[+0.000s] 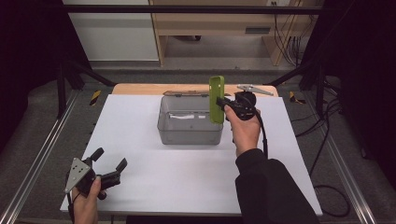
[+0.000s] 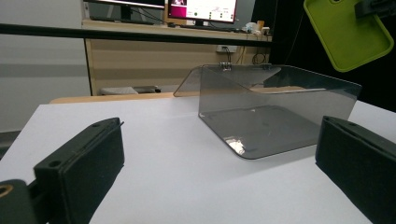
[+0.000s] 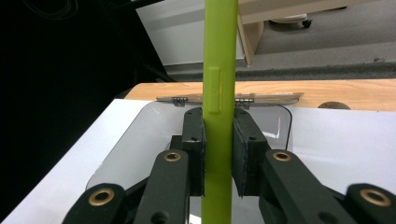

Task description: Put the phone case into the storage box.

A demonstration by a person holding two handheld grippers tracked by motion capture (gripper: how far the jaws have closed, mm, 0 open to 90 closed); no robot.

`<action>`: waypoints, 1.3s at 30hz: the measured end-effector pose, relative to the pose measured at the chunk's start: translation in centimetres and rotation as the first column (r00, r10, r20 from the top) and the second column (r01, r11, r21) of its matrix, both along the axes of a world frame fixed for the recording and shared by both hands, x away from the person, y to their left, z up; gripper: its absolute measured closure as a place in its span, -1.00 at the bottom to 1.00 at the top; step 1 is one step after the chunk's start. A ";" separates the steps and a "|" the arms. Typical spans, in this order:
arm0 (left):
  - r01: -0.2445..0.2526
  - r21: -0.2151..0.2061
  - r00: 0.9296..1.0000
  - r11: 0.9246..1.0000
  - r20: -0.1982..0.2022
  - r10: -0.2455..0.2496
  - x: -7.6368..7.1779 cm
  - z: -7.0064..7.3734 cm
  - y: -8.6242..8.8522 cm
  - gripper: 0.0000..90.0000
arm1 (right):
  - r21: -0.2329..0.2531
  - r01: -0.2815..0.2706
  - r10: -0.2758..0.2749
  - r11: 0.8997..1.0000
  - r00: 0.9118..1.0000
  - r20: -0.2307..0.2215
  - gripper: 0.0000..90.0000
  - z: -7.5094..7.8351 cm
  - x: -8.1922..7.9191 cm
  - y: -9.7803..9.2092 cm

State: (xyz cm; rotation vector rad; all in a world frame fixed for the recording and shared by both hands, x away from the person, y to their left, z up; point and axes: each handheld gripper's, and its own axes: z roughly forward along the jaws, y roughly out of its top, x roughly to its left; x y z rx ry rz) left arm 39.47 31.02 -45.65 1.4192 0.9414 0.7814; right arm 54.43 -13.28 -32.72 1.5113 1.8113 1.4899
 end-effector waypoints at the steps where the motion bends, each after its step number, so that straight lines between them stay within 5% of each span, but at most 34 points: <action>1: -0.002 0.007 1.000 1.000 0.004 0.002 0.0 0.0 0.0 -0.98 | -0.005 0.001 -0.001 1.000 1.000 0.004 0.72 0.0 0.1 0.1; 8: 0.000 0.005 1.000 1.000 0.004 0.000 0.0 0.0 0.1 -0.98 | 0.021 0.034 -0.034 0.999 0.999 -0.006 0.72 -0.4 1.0 0.6; 22: 0.009 0.013 1.000 1.000 0.018 -0.009 0.1 0.0 0.1 -0.97 | -0.058 0.062 -0.064 0.996 0.998 -0.027 0.72 -1.5 2.3 0.6; 39: 0.023 0.023 0.999 0.999 0.032 -0.024 0.1 0.0 0.2 -0.97 | -0.172 0.088 -0.096 0.981 0.995 -0.035 0.72 -2.3 2.9 0.5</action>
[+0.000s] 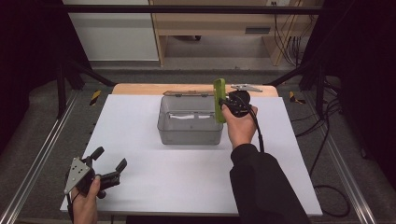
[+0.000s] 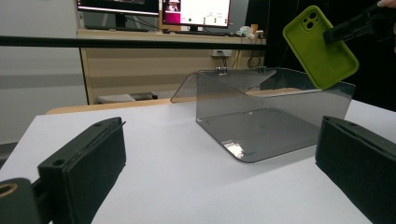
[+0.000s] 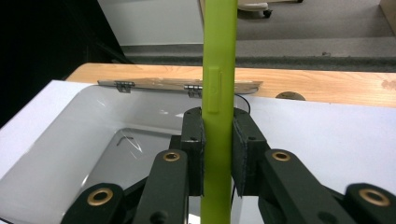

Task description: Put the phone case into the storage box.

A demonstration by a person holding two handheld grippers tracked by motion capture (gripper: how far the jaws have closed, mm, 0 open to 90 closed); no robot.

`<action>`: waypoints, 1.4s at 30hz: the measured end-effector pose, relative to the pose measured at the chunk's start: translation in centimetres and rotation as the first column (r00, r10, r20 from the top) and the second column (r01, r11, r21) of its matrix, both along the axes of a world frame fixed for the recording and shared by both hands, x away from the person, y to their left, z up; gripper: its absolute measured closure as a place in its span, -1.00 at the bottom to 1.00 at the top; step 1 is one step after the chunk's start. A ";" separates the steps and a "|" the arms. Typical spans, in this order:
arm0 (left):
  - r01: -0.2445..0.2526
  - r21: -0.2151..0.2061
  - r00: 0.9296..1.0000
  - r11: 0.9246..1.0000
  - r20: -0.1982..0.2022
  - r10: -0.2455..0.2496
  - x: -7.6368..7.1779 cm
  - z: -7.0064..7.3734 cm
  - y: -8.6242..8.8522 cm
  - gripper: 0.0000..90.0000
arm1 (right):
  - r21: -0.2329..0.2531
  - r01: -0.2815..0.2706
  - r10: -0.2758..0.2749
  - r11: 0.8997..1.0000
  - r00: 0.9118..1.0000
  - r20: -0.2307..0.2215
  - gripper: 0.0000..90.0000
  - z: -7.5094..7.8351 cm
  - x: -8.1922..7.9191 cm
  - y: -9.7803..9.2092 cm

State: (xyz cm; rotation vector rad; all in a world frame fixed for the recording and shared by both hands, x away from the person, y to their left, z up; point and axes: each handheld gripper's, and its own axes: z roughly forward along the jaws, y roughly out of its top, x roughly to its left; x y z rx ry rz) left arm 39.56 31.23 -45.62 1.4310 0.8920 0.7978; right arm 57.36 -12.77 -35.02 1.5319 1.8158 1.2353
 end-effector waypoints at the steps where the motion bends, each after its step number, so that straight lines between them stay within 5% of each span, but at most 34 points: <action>1: 0.000 0.000 1.000 1.000 -0.001 0.000 0.0 0.0 0.0 -0.97 | -0.006 0.000 0.000 1.000 1.000 0.002 0.72 0.0 0.0 0.1; 13: 0.010 0.006 1.000 1.000 0.001 -0.010 0.0 0.0 -0.2 -0.97 | -0.075 -0.019 0.017 0.997 1.000 -0.023 0.71 -1.1 0.3 1.4; 42: 0.029 0.018 1.000 0.999 0.006 -0.029 -0.1 0.0 -0.4 -0.96 | -0.038 -0.041 0.039 0.998 0.998 -0.057 0.71 -2.0 0.6 1.5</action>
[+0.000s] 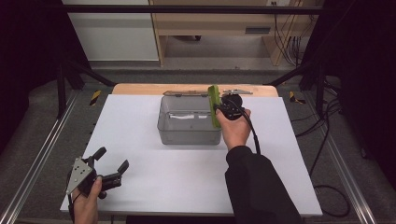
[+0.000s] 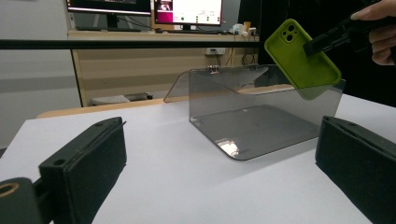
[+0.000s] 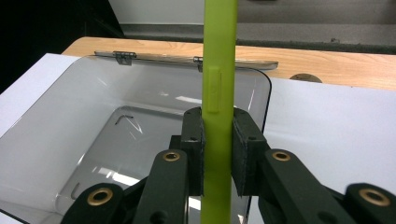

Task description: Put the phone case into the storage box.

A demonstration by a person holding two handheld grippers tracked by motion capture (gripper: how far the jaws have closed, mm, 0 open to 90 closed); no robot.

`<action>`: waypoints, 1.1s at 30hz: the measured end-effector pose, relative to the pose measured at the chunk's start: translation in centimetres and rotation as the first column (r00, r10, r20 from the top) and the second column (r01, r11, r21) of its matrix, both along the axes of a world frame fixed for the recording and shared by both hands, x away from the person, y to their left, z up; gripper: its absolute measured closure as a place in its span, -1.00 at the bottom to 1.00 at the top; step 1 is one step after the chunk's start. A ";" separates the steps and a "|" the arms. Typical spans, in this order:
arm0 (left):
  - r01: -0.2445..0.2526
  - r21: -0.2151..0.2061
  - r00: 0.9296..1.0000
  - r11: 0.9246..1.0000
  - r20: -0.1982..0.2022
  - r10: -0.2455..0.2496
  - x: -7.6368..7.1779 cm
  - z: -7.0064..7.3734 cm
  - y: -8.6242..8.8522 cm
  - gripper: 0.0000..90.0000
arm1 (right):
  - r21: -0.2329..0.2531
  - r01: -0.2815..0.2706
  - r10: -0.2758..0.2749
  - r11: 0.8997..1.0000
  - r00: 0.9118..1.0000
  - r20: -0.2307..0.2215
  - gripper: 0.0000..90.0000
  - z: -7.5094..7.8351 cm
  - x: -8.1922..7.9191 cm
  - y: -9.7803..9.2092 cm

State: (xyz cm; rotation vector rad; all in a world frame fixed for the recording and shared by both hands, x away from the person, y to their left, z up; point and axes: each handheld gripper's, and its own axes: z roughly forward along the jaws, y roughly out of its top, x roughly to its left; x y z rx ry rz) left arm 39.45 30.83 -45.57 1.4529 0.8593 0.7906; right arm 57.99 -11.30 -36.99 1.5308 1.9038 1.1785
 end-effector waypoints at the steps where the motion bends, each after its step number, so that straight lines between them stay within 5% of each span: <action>1: 0.000 0.000 1.000 1.000 0.000 0.000 0.0 0.0 0.0 -0.96 | 0.003 -0.001 0.001 1.000 1.000 -0.002 0.71 0.0 0.0 0.0; 9: 0.001 0.001 1.000 1.000 0.001 -0.001 0.0 0.0 0.0 -0.96 | 0.050 -0.007 0.008 0.999 1.000 -0.014 0.72 -0.2 0.2 0.0; 33: 0.010 0.017 1.000 1.000 0.003 -0.010 -0.1 0.0 -0.2 -0.96 | 0.002 -0.015 0.015 1.000 0.999 -0.049 0.71 -2.0 0.4 0.1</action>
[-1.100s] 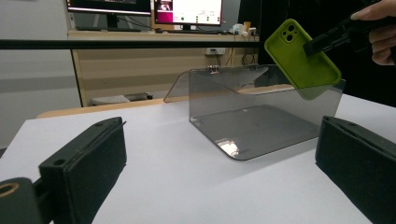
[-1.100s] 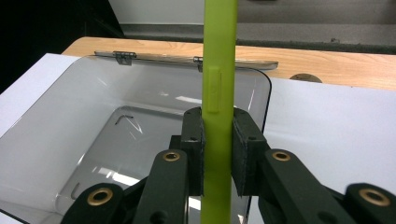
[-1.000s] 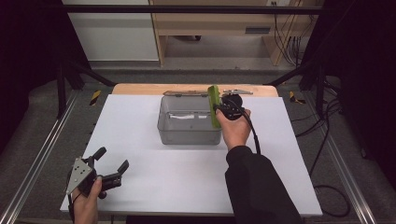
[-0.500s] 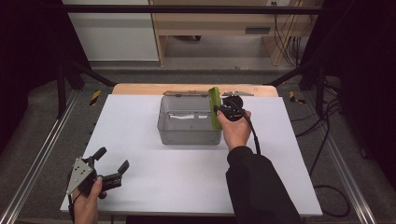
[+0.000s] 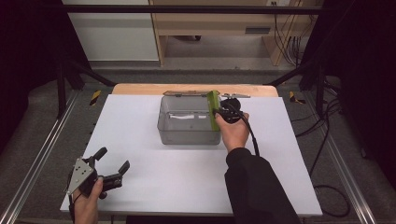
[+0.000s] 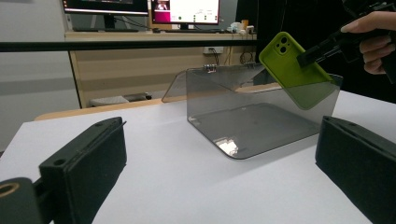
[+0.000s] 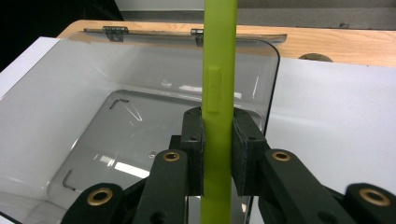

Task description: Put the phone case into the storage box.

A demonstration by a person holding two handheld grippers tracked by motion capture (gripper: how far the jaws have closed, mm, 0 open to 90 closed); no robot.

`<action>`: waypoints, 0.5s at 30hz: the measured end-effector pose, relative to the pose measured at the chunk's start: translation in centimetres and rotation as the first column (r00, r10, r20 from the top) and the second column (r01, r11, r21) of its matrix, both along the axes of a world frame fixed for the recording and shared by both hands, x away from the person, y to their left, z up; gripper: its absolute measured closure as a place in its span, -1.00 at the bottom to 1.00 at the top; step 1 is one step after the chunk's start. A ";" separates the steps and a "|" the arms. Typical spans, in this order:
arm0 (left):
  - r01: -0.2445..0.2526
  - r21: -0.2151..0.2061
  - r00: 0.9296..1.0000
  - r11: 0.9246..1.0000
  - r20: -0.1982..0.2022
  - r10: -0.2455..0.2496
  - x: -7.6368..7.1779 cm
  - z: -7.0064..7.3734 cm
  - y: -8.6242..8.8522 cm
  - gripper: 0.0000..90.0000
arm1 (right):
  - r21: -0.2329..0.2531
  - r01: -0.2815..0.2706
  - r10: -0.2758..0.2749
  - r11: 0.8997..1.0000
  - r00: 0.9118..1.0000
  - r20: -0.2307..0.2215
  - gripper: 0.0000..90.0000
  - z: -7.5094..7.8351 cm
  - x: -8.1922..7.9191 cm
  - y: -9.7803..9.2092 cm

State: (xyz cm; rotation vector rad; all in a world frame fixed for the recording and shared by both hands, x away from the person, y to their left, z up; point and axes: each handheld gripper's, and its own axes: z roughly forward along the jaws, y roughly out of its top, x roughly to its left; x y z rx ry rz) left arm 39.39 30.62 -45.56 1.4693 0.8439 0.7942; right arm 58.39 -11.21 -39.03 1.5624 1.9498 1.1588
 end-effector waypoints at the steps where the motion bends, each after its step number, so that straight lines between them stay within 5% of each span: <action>1: 0.000 0.000 1.000 1.000 0.000 0.000 0.0 0.0 0.0 -0.96 | 0.002 -0.002 0.002 1.000 1.000 -0.002 0.71 -0.1 0.0 0.1; 15: 0.010 0.002 1.000 1.000 0.005 -0.010 0.0 0.0 -0.1 -0.96 | -0.010 -0.008 0.007 1.000 1.000 -0.026 0.71 -0.7 0.2 0.4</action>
